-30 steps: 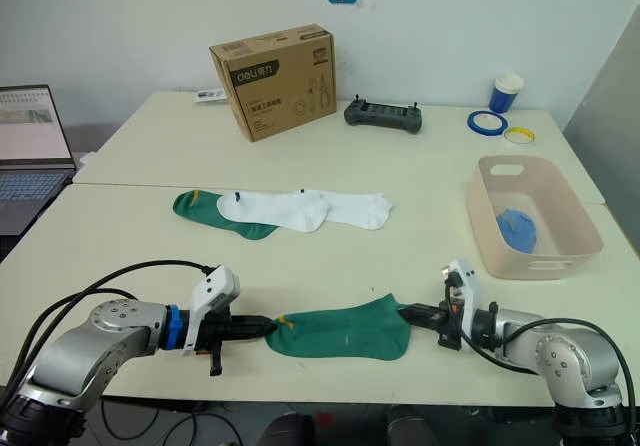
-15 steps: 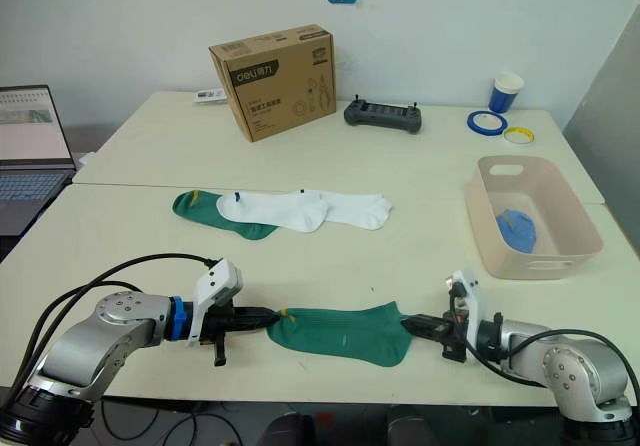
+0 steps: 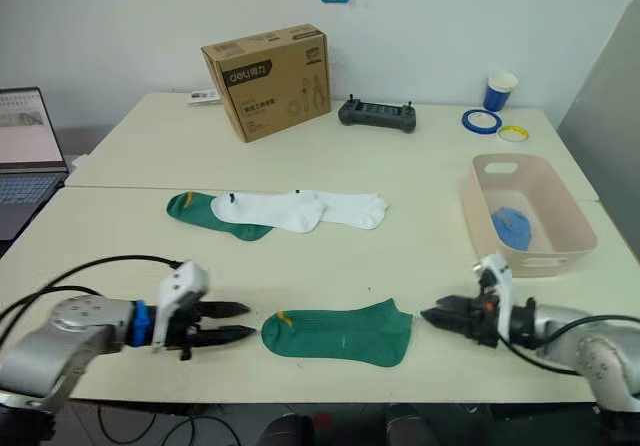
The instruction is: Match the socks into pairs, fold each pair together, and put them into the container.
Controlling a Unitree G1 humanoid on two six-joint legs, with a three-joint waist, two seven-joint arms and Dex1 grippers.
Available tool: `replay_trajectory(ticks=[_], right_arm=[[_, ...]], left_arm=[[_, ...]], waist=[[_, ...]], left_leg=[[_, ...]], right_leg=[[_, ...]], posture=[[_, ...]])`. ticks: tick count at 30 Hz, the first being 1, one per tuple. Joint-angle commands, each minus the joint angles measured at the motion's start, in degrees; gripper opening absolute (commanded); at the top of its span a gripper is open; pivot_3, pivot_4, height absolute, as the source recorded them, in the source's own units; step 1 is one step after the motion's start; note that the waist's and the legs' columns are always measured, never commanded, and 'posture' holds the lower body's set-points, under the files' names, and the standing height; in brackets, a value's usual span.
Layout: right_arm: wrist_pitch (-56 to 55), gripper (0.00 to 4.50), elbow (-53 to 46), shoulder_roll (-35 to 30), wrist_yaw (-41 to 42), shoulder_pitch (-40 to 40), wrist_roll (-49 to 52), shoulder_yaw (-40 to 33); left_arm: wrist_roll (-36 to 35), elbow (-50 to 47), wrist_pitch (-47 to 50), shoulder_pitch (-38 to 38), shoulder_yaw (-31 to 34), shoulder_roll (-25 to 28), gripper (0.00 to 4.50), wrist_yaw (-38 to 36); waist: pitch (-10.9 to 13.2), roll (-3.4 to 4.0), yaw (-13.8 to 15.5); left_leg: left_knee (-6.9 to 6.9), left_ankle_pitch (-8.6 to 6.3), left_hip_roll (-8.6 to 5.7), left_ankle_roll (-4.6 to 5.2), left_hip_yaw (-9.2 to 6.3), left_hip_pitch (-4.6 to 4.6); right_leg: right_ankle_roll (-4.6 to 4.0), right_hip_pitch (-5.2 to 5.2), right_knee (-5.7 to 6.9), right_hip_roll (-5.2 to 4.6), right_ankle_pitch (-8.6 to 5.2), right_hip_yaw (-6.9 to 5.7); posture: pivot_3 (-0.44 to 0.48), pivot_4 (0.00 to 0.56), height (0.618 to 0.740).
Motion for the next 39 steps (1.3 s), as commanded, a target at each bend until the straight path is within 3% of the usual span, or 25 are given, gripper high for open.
replay_trajectory(ticks=[1, 3, 5, 11, 16, 24, 30, 34, 39], right_arm=[[-5.1, 2.79, -2.7, -0.7, 5.6, -4.7, -0.1, 2.3], [-8.8, 2.62, -3.1, 1.2, 5.7, -8.3, -3.1, 6.3], [-13.0, 2.16, -3.5, 1.8, 7.5, -10.3, -7.2, 11.5], [-26.0, 0.01, 0.7, 6.9, 9.4, -13.0, -20.0, 25.1], [-34.5, 0.01, 8.6, 10.2, 10.4, -13.2, -29.6, 32.2], [-42.3, 0.01, 15.8, 6.8, 12.9, -10.0, -35.1, 30.9], [-42.7, 0.01, 14.5, 2.7, 15.6, -8.6, -33.3, 26.0], [-36.0, 0.01, 8.0, 3.4, 17.1, -8.7, -24.5, 21.0], [-31.8, 0.01, 1.9, 3.9, 17.8, -7.5, -22.6, 23.6]], left_arm=[[-0.5, -2.4, -3.5, -1.0, 1.3, -0.3, 2.20, -1.0], [-0.6, -4.2, -4.7, -2.9, -0.4, -1.9, 2.20, -0.6], [-0.4, -5.9, -5.2, -5.2, -2.6, -4.2, 1.80, 0.3], [5.9, -6.3, -8.0, -9.7, -12.8, -10.6, 0.00, 3.1], [11.8, -2.9, -9.6, -10.6, -19.0, -15.3, 0.00, 6.7], [15.1, 0.7, -11.5, -9.3, -19.6, -14.5, 0.00, 8.0], [9.9, -2.4, -10.4, -7.7, -14.3, -11.3, 0.00, 5.5], [6.1, -5.1, -9.5, -6.9, -11.2, -10.2, 0.00, 3.9], [5.2, -7.6, -9.5, -3.5, -11.5, -7.1, 0.00, -0.3]], waist=[[0.0, 0.00, 0.0], [0.0, -0.01, 0.1], [0.0, -0.02, 0.1], [0.0, -0.03, 0.6], [0.0, -0.03, 0.6], [0.0, -0.03, 0.7], [0.0, -0.03, 0.6], [0.0, -0.03, 0.6], [0.0, -0.03, 0.5]], left_leg=[[0.00, 0.00, 0.00, 0.00, -0.01, 0.00], [0.00, 0.00, -0.02, 0.00, 0.01, -0.02], [0.00, 0.00, -0.03, 0.00, 0.00, -0.05], [0.00, -0.01, -0.06, 0.00, -0.03, -0.13], [0.05, 0.00, -0.06, 0.00, -0.05, -0.12], [0.15, 0.00, -0.05, 0.00, -0.05, -0.05], [0.24, 0.00, -0.04, 0.01, -0.06, -0.04], [0.31, 0.00, -0.04, 0.00, -0.04, -0.07], [0.29, -0.01, 0.00, 0.00, -0.06, -0.07]], right_leg=[[0.01, 0.01, 0.00, 0.00, 0.01, 0.00], [0.09, 0.00, -0.01, 0.00, 0.05, 0.01], [0.12, 0.00, -0.03, 0.00, 0.06, 0.00], [0.17, -0.01, -0.05, 0.01, 0.01, -0.01], [0.11, 0.00, 0.01, 0.06, 0.05, 0.01], [0.17, 0.09, 0.05, 0.05, 0.04, 0.01], [0.18, 0.10, 0.10, 0.05, 0.07, 0.01], [0.19, 0.11, 0.09, 0.04, 0.08, 0.02], [0.19, 0.09, 0.09, 0.06, 0.07, 0.01]], posture=[[0.000, 0.150, 0.740], [0.000, 0.150, 0.740], [0.000, 0.150, 0.740], [0.000, 0.150, 0.740], [0.000, 0.150, 0.740], [0.000, 0.150, 0.740], [0.000, 0.150, 0.740], [0.000, 0.150, 0.740], [0.000, 0.150, 0.740]])
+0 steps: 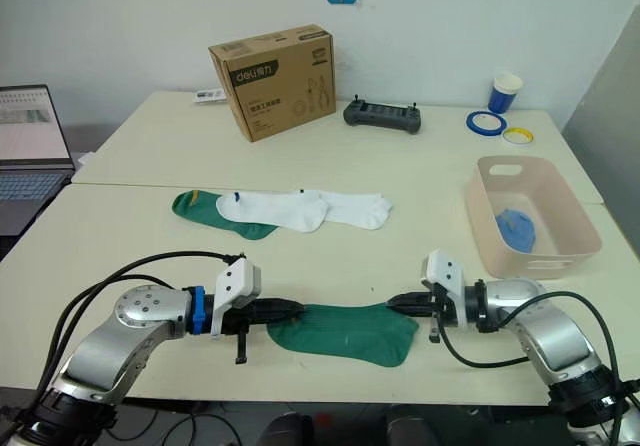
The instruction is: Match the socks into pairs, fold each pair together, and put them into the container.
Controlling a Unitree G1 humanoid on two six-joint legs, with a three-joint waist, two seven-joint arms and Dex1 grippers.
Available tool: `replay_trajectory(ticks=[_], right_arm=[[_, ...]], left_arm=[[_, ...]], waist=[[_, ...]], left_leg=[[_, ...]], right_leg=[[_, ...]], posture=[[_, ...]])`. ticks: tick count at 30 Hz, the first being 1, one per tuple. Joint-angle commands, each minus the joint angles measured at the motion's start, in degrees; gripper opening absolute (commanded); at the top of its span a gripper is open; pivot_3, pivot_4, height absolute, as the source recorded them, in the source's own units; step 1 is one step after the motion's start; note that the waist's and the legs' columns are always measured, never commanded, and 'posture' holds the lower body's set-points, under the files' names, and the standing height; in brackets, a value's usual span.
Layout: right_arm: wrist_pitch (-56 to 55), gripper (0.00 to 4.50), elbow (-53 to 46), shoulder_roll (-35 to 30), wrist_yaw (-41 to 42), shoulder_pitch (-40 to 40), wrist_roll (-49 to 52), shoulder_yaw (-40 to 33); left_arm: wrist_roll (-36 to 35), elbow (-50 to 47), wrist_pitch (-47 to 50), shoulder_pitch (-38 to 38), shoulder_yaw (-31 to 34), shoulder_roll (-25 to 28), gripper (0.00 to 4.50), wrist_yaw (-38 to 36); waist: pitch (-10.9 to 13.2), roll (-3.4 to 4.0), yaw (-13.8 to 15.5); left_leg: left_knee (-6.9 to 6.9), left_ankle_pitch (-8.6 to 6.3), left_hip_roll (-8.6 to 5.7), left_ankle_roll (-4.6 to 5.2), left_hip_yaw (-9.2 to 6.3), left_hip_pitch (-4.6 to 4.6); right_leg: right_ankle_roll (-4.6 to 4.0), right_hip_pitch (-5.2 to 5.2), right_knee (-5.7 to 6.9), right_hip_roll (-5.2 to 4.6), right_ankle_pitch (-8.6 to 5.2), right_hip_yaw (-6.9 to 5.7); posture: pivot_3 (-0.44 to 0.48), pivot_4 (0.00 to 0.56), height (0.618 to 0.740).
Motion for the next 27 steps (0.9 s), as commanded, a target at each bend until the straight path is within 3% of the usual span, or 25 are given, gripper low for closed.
replay_trajectory(ticks=[1, 7, 11, 20, 22, 25, 27], right_arm=[[1.3, 0.01, -3.7, 0.5, 0.6, 1.1, 0.3, 2.1], [-5.8, 0.01, -0.3, -1.3, 1.0, 4.5, -8.6, 7.7], [-10.2, 0.01, 2.8, -4.1, 2.2, 6.8, -11.0, 6.4], [-11.2, 0.01, 2.9, -8.9, 5.2, 11.1, -8.3, 1.0], [-7.0, 0.01, -0.5, -9.4, 5.4, 11.8, -3.5, -1.6], [-0.4, 0.01, -5.0, -6.0, 2.7, 10.2, 3.7, -4.3], [-0.7, 0.01, -4.4, -2.9, -0.4, 8.5, 2.4, -3.7]], left_arm=[[0.1, -1.2, -0.9, 1.9, 0.1, 2.4, 0.00, -2.3], [6.7, 3.0, -3.4, 2.6, -1.7, 4.2, 0.00, -0.7], [6.2, 3.2, -2.9, 5.6, -1.0, 4.5, 0.00, -0.7], [3.9, 1.2, -2.1, 8.4, 2.0, 4.4, 0.00, -0.4], [0.1, -0.7, -0.2, 8.2, 3.9, 3.4, 0.00, -0.3], [-3.8, -2.1, 2.0, 6.9, 5.5, 1.4, 0.00, 0.7], [-2.8, -0.8, 1.6, 5.9, 4.8, 0.7, 0.00, 1.4]], waist=[[0.0, 0.00, 0.0], [0.0, 0.00, 0.2], [0.0, 0.00, 0.1], [-0.1, -0.06, 0.1], [-0.1, -0.06, 0.1], [-0.1, -0.06, 0.1], [-0.1, -0.07, -0.1]], left_leg=[[-0.02, 0.00, 0.01, 0.00, 0.00, 0.01], [0.09, 0.00, -0.03, 0.00, 0.01, -0.01], [0.23, 0.00, -0.05, 0.00, 0.17, 0.01], [0.31, 0.00, -0.03, 0.00, 0.15, 0.13], [0.32, 0.00, -0.02, 0.00, 0.14, 0.12], [0.31, 0.00, -0.01, 0.00, 0.13, 0.02], [0.34, 0.00, 0.01, 0.00, 0.07, 0.03]], right_leg=[[-0.01, -0.01, 0.00, 0.00, -0.01, 0.00], [-0.12, -0.01, 0.00, -0.03, -0.07, -0.01], [-0.17, 0.04, -0.03, -0.12, -0.10, 0.08], [-0.23, 0.05, -0.03, -0.12, -0.06, 0.07], [-0.23, 0.05, -0.03, -0.12, -0.06, 0.06], [-0.19, 0.07, 0.03, -0.11, -0.04, 0.06], [-0.15, 0.08, 0.04, -0.07, 0.01, 0.03]], posture=[[0.000, 0.150, 0.740], [0.000, 0.150, 0.740], [0.000, 0.150, 0.740], [0.000, 0.150, 0.740], [0.000, 0.150, 0.740], [0.000, 0.150, 0.740], [0.000, 0.150, 0.740]])
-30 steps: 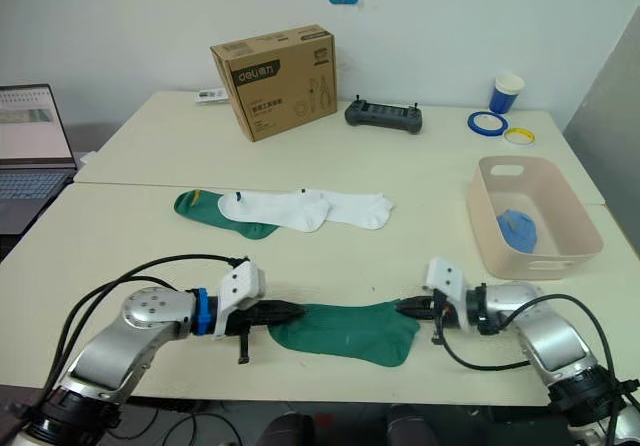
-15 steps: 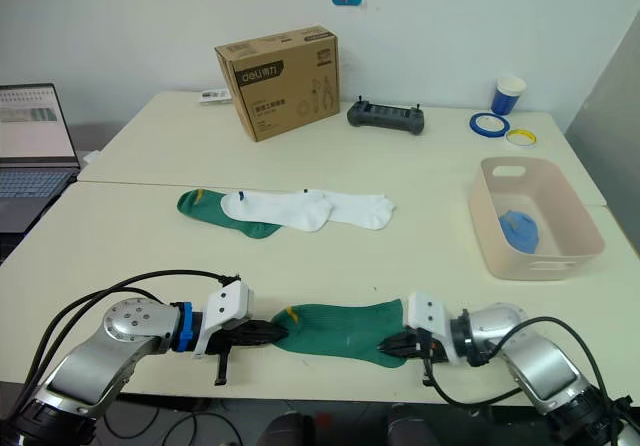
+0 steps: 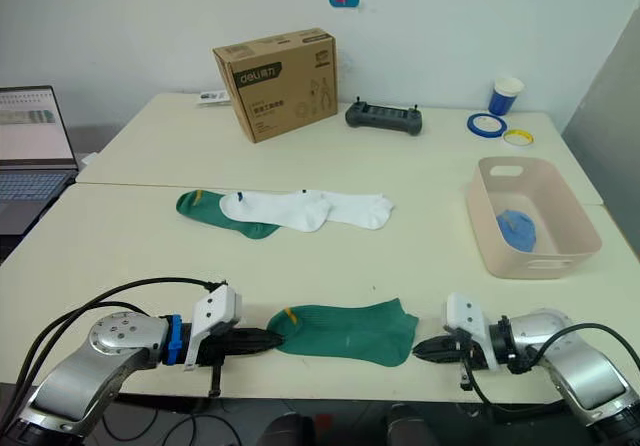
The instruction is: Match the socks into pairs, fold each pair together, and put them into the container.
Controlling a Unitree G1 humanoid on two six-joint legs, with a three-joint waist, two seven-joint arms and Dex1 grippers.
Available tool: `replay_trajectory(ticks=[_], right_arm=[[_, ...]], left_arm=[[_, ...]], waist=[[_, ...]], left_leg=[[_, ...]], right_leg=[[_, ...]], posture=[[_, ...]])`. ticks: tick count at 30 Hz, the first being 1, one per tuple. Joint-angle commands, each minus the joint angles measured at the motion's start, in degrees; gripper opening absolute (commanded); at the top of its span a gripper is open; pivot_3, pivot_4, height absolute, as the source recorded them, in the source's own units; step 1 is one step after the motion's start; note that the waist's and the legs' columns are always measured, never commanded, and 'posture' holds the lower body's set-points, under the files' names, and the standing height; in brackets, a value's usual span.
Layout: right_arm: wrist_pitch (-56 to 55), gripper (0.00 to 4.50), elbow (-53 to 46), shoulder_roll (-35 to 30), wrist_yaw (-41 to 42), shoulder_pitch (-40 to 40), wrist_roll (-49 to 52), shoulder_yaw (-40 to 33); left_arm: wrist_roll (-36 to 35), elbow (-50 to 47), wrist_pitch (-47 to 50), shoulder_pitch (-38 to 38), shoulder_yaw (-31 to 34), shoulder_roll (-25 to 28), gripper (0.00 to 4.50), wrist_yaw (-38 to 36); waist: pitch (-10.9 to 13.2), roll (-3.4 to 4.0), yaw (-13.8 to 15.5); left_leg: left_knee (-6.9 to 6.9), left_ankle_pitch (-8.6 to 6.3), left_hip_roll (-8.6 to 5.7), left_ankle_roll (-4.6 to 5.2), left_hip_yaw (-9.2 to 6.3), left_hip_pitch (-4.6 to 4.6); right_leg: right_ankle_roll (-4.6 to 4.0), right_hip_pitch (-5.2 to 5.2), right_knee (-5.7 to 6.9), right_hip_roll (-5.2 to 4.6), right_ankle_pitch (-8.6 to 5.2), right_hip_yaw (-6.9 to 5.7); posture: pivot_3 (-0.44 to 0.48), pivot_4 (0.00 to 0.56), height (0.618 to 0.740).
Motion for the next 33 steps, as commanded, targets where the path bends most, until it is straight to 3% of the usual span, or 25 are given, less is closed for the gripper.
replay_trajectory(ticks=[1, 9, 16, 22, 25, 28, 33], right_arm=[[-0.2, 0.01, -1.2, 4.1, -4.5, -2.8, -0.6, -0.3], [-7.5, 0.01, 5.6, 3.9, -4.1, -2.6, -10.6, 4.1], [-10.6, 0.01, 7.9, 1.4, -2.5, -1.4, -11.0, 1.4], [2.7, 0.01, 1.1, 3.4, -5.0, -3.0, 4.7, -9.2], [4.0, 0.64, 2.5, 6.3, -9.9, -4.3, 6.1, -13.1], [1.9, 1.63, 4.7, 7.8, -12.4, -4.7, 3.7, -14.1], [-4.2, 3.38, 7.9, 12.4, -18.2, -5.1, -2.1, -12.9]], left_arm=[[0.3, 0.0, -0.8, -2.1, 0.2, -0.9, 0.00, 1.2], [6.0, 4.2, -1.0, -5.8, -3.9, -1.5, 0.00, 3.3], [5.4, 4.1, -0.2, -5.0, -2.9, -0.9, 0.00, 2.7], [-6.1, -0.1, 6.6, -5.1, 6.8, -1.5, 0.00, 3.4], [-8.4, -0.2, 9.0, -4.2, 10.9, -0.3, 0.58, 4.1], [-7.1, 1.7, 7.2, -3.3, 13.2, -0.4, 1.47, 5.7], [-3.1, 8.9, -1.5, -1.9, 18.9, -7.8, 3.02, 16.3]], waist=[[0.0, 0.00, -0.2], [0.0, -0.02, 0.1], [0.0, -0.02, 0.1], [0.0, -0.04, 0.1], [0.0, -0.03, -0.1], [0.0, -0.03, 0.0], [0.0, -0.02, -0.1]], left_leg=[[0.00, 0.00, 0.01, 0.00, -0.01, 0.00], [0.01, 0.00, -0.05, 0.00, 0.06, -0.10], [0.00, 0.00, -0.02, 0.00, 0.03, -0.02], [0.05, 0.00, -0.01, 0.00, 0.05, -0.07], [0.02, 0.00, 0.01, 0.00, -0.01, -0.03], [-0.02, 0.00, -0.01, 0.00, -0.02, -0.04], [0.01, 0.00, -0.02, 0.00, 0.05, -0.06]], right_leg=[[-0.04, -0.01, 0.00, 0.03, 0.03, 0.00], [-0.02, -0.06, -0.09, 0.00, 0.05, 0.03], [-0.06, -0.02, -0.04, 0.02, 0.04, 0.01], [-0.02, -0.03, -0.04, -0.01, 0.06, 0.04], [0.21, -0.03, -0.02, 0.03, 0.20, -0.01], [0.20, -0.04, -0.04, 0.04, 0.19, -0.01], [0.21, -0.05, -0.07, 0.00, 0.20, 0.02]], posture=[[0.000, 0.150, 0.740], [0.000, 0.150, 0.740], [0.000, 0.150, 0.740], [0.000, 0.150, 0.740], [0.000, 0.150, 0.740], [0.000, 0.150, 0.740], [0.000, 0.150, 0.740]])
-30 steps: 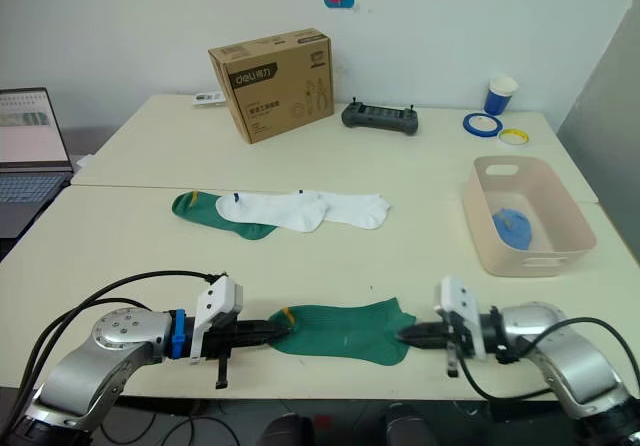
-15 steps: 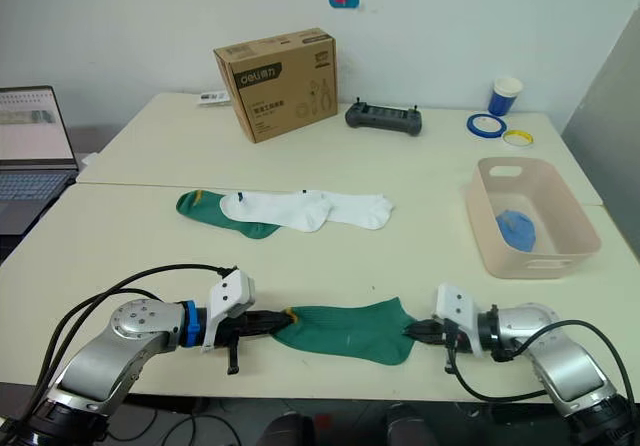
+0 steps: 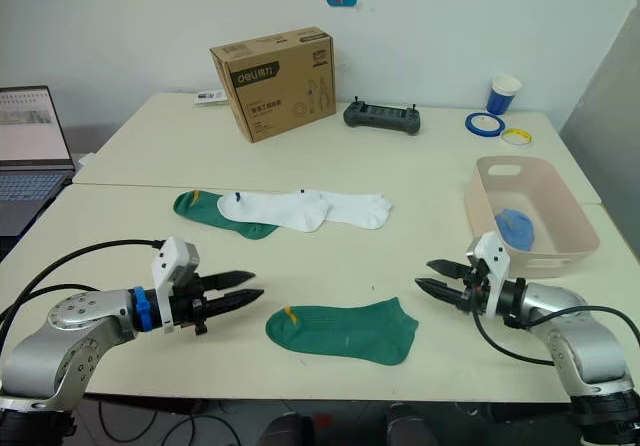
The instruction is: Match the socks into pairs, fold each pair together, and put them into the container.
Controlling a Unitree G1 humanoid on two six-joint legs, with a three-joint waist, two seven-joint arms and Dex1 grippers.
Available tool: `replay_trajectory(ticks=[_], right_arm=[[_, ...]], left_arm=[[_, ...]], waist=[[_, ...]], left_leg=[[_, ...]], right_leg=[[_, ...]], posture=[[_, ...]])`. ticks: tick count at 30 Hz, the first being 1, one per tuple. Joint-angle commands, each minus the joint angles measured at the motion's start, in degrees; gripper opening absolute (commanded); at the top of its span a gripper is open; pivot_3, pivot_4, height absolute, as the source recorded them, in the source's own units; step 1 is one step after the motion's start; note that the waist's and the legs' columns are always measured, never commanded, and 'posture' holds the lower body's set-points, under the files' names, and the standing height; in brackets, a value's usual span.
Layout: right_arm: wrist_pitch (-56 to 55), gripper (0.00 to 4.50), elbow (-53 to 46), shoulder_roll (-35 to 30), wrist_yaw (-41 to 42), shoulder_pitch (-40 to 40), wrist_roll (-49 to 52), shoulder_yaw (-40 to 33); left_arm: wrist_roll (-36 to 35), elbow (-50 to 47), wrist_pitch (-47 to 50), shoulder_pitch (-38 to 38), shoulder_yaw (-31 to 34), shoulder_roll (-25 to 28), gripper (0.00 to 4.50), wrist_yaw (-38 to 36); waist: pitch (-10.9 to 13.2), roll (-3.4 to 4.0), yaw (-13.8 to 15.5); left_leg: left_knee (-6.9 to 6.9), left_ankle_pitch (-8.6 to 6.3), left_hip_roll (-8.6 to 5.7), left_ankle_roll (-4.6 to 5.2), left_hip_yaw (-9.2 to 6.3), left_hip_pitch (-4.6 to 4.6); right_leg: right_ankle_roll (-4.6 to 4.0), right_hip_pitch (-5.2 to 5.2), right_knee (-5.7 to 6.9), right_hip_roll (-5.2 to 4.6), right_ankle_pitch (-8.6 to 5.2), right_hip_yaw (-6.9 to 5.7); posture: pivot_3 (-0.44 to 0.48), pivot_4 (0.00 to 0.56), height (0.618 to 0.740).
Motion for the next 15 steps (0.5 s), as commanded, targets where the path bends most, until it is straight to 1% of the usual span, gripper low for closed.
replay_trajectory(ticks=[1, 3, 4, 5, 7, 9, 12, 15], right_arm=[[-3.5, 3.72, -0.6, 1.7, -2.8, -0.7, -2.3, -0.1], [-3.5, 4.43, -1.0, 2.3, -2.9, -0.6, -2.7, 0.2], [-3.4, 4.50, -1.3, 2.7, -3.4, -0.7, -3.0, 0.5], [-3.0, 4.50, -2.1, 3.2, -4.1, -0.8, -3.2, 1.0], [-2.6, 4.50, -3.2, 3.9, -5.3, -1.2, -3.5, 1.6], [-2.5, 4.50, -4.1, 3.7, -4.8, -1.5, -3.7, 2.4], [-1.6, 4.50, -5.2, 3.3, -3.9, -2.9, -3.2, 3.2], [1.0, 4.50, -6.7, 3.2, -3.3, -6.4, -2.5, 4.5]], left_arm=[[2.1, 1.8, -4.7, 1.9, 3.2, -2.7, 3.32, 5.2], [2.7, 2.1, -5.9, 2.7, 3.4, -3.4, 3.99, 6.1], [3.1, 2.3, -6.6, 3.3, 3.6, -3.8, 4.31, 6.6], [3.8, 2.3, -7.5, 4.5, 3.8, -4.3, 4.48, 7.7], [5.3, 2.5, -9.1, 5.9, 3.0, -4.5, 4.48, 8.3], [5.9, 2.8, -9.8, 5.1, 2.2, -4.7, 4.48, 8.7], [6.2, 4.8, -9.7, 1.5, 1.2, -4.5, 4.48, 8.6], [9.6, 11.0, -12.4, -5.2, -1.3, -4.2, 4.48, 9.1]], waist=[[0.0, 0.00, -0.1], [0.0, 0.00, 0.0], [0.0, 0.00, 0.0], [0.0, 0.00, 0.0], [0.0, 0.00, 0.0], [0.0, 0.00, 0.0], [0.0, 0.00, 0.1], [0.0, 0.00, 0.2]], left_leg=[[-0.01, 0.00, 0.00, 0.00, 0.02, 0.00], [-0.02, 0.00, 0.00, 0.00, 0.03, 0.00], [-0.02, 0.00, 0.01, 0.00, 0.03, -0.01], [-0.02, 0.00, 0.01, 0.00, 0.02, -0.01], [-0.03, 0.00, 0.01, 0.00, 0.03, 0.00], [-0.03, 0.00, 0.01, 0.00, 0.03, 0.00], [0.00, 0.00, 0.00, 0.00, 0.02, 0.00], [0.03, 0.00, -0.02, -0.01, 0.02, 0.01]], right_leg=[[0.01, -0.01, 0.00, 0.00, 0.01, 0.03], [0.02, -0.01, 0.01, 0.00, 0.01, 0.03], [0.02, -0.01, 0.01, 0.00, 0.01, 0.03], [0.02, -0.01, 0.01, 0.00, 0.01, 0.02], [0.01, 0.00, 0.01, 0.00, 0.01, 0.03], [0.00, -0.01, 0.02, 0.00, 0.01, 0.03], [-0.25, -0.01, 0.02, -0.01, -0.11, 0.03], [-0.26, 0.01, 0.01, -0.01, -0.10, 0.02]], posture=[[0.000, 0.150, 0.740], [0.000, 0.150, 0.740], [0.000, 0.150, 0.740], [0.000, 0.150, 0.740], [0.000, 0.150, 0.740], [0.000, 0.150, 0.740], [0.000, 0.150, 0.740], [0.000, 0.150, 0.740]])
